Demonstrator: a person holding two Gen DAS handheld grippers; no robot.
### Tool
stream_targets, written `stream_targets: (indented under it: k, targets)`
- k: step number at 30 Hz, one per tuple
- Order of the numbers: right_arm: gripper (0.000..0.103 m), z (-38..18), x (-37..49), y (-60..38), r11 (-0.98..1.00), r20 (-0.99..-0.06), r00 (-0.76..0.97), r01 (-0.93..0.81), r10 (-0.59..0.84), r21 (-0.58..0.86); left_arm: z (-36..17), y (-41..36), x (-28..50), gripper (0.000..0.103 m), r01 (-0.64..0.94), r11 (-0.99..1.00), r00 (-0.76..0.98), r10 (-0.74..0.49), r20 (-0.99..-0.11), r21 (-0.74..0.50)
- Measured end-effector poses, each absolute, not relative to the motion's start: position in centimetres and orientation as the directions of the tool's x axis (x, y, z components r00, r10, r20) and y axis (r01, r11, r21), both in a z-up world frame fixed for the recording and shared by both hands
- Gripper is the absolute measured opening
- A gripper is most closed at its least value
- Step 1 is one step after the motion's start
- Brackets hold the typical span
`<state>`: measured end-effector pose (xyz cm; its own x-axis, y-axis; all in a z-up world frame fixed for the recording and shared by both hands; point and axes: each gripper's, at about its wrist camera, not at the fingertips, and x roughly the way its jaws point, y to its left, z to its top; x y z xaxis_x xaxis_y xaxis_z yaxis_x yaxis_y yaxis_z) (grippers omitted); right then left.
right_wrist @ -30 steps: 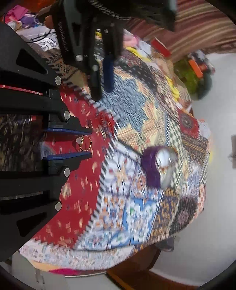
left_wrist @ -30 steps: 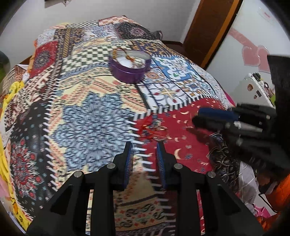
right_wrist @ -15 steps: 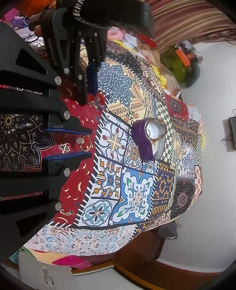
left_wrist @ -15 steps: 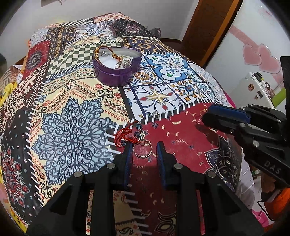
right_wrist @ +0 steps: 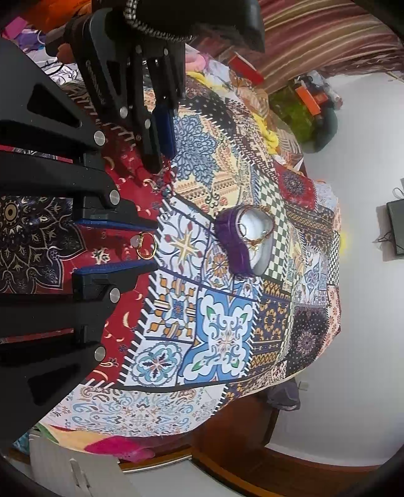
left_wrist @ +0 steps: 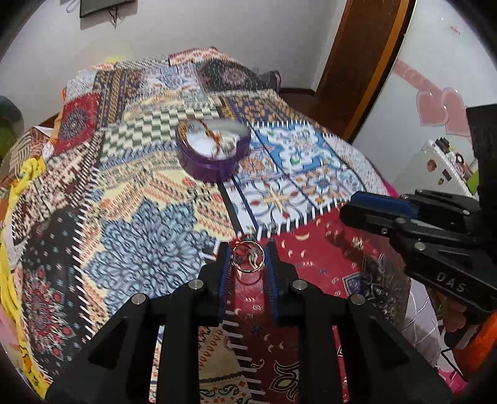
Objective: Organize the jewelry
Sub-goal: 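Carry both rings in the tools over the purple heart tin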
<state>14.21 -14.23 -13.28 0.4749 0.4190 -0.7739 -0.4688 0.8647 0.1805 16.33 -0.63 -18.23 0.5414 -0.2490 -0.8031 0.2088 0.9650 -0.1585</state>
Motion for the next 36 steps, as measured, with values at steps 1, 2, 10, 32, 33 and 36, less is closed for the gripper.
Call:
stream_targets:
  k: [1,2,10,32,33,36]
  targets:
    - [0.016,-13.1,14.3,-14.2,0.865,-0.771,0.478,-0.469,0.420,0.180,-17.8,-0.5,16.3,0.021,0.207,0.965,0.550,-0.251,-0.796,-0.161]
    - [0.016,-13.0,14.4,-14.1,0.864,-0.768,0.482,-0.469,0.422,0.180,-17.5,-0.4,16.3,0.021,0.206,0.965,0.557,-0.252,-0.791,-0.162]
    - [0.016,-11.3,15.3,-13.5,0.861,-0.739,0.514,-0.476,0.436,0.178,-15.2,0.5,16.8,0.021,0.198,0.967,0.622,-0.251,-0.742,-0.161]
    - [0.016,-9.7,20.7,-11.6,0.856,-0.695,0.561,-0.492,0.450,0.157,-13.2,2.5,23.0,0.021,0.184,0.968,0.685,-0.250,-0.684,-0.171]
    - [0.016,-9.8,20.9,-11.6,0.856,-0.694,0.562,-0.493,0.450,0.157,-13.3,2.5,23.3,0.021,0.186,0.968,0.683,-0.252,-0.685,-0.171]
    - [0.016,-10.1,21.8,-11.2,0.855,-0.697,0.558,-0.495,0.450,0.156,-13.8,2.5,24.4,0.021,0.190,0.967,0.677,-0.254,-0.691,-0.170]
